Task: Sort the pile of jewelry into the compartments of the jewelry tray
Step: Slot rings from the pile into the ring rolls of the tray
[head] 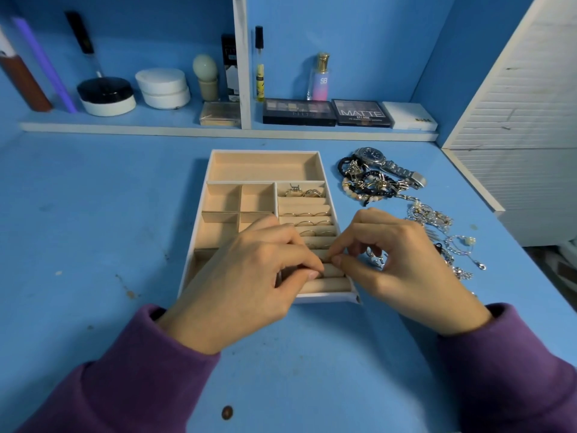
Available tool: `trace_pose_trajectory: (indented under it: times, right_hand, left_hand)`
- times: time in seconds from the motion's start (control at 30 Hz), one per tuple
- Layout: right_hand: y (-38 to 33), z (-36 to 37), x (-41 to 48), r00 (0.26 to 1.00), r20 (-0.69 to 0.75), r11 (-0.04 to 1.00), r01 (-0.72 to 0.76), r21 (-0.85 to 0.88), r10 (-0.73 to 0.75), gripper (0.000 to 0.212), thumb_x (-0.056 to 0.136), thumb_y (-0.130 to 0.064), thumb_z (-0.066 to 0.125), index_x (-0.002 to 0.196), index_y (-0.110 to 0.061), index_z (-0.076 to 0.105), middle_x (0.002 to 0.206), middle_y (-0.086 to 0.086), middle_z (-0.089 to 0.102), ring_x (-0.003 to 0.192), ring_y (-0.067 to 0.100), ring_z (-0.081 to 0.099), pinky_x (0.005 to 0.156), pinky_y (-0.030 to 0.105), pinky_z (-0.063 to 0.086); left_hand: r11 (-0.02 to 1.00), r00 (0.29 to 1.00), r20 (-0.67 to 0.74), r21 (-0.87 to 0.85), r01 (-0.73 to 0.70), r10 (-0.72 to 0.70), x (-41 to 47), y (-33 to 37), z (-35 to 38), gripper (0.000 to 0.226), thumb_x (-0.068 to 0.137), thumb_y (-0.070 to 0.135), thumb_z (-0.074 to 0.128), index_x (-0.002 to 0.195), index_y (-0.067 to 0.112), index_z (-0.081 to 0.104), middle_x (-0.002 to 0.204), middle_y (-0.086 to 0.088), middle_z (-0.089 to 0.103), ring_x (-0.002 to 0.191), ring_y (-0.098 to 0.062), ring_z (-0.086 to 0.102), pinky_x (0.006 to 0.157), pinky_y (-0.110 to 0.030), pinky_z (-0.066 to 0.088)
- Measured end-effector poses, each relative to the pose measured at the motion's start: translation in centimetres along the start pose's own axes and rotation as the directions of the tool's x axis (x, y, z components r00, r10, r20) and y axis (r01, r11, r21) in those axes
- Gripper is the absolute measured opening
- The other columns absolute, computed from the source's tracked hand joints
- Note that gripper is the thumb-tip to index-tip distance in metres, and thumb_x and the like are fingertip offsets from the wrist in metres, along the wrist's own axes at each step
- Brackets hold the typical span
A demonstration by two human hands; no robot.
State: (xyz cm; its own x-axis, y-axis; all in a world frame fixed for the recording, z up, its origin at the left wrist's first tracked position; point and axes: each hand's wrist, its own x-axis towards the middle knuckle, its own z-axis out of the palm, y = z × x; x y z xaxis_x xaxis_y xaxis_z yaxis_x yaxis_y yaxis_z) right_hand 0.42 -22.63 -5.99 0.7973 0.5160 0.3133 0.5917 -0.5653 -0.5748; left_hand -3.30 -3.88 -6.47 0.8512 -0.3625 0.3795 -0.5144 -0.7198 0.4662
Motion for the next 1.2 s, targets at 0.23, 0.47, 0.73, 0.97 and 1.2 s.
trace_pose_trajectory:
  times: [0.23,0.47,0.73,0.97,1.2]
  right_hand:
    - [-0.1,0.1,0.0,1.0,-0.003,1.0,0.0,0.006,0.0,0.008,0.07,-0.012,0.061,0.069,-0.016,0.068,0.065,-0.002,0.053,0.067,0.01,0.049,0.06,0.011,0.034]
    - [-0.2,0.1,-0.2,1.0,0.0,1.0,0.005,-0.005,-0.005,0.007,0.073,-0.014,0.061,0.075,-0.02,0.065,0.065,-0.006,0.051,0.066,0.008,0.047,0.06,0.01,0.033]
    - [-0.1,0.1,-0.1,1.0,0.012,1.0,-0.007,0.007,0.007,0.007,0.073,-0.014,0.061,0.072,-0.02,0.064,0.066,-0.007,0.051,0.067,0.009,0.048,0.06,0.011,0.034]
    - [-0.1,0.1,-0.1,1.0,0.004,0.999,-0.013,0.04,0.013,0.006,0.075,-0.015,0.06,0.075,-0.019,0.064,0.066,-0.002,0.054,0.066,0.012,0.051,0.06,0.012,0.036]
    - [0.2,0.1,0.9,0.987,-0.119,0.989,-0.096,0.111,0.109,0.014,0.087,-0.01,0.057,0.095,-0.022,0.06,0.062,0.001,0.056,0.048,0.009,0.044,0.049,0.013,0.033]
  left_hand:
    - [1.0,1.0,0.012,-0.014,0.01,-0.009,0.1,-0.2,0.0,0.015,0.079,0.033,0.058,0.081,0.029,0.072,0.075,0.016,0.057,0.078,0.001,0.046,0.072,-0.011,0.039]
    - [1.0,1.0,0.017,0.012,0.012,-0.012,-0.1,0.0,-0.1,0.015,0.079,0.033,0.054,0.081,0.029,0.068,0.074,0.018,0.058,0.078,0.0,0.046,0.072,-0.009,0.038]
    - [1.0,1.0,0.018,0.013,0.0,0.0,-0.1,-0.2,-0.1,0.013,0.079,0.033,0.057,0.079,0.029,0.07,0.073,0.017,0.059,0.076,0.0,0.045,0.07,-0.013,0.039]
    - [1.0,0.998,-0.056,-0.007,-0.001,0.001,-0.1,-0.1,-0.2,0.015,0.08,0.032,0.055,0.084,0.028,0.069,0.07,0.019,0.057,0.074,0.0,0.046,0.068,-0.008,0.037]
    - [0.952,0.903,-0.308,-0.155,0.263,-0.3,0.4,-1.7,-2.6,0.014,0.084,0.024,0.06,0.093,0.032,0.067,0.078,0.018,0.057,0.069,-0.001,0.05,0.061,-0.009,0.037]
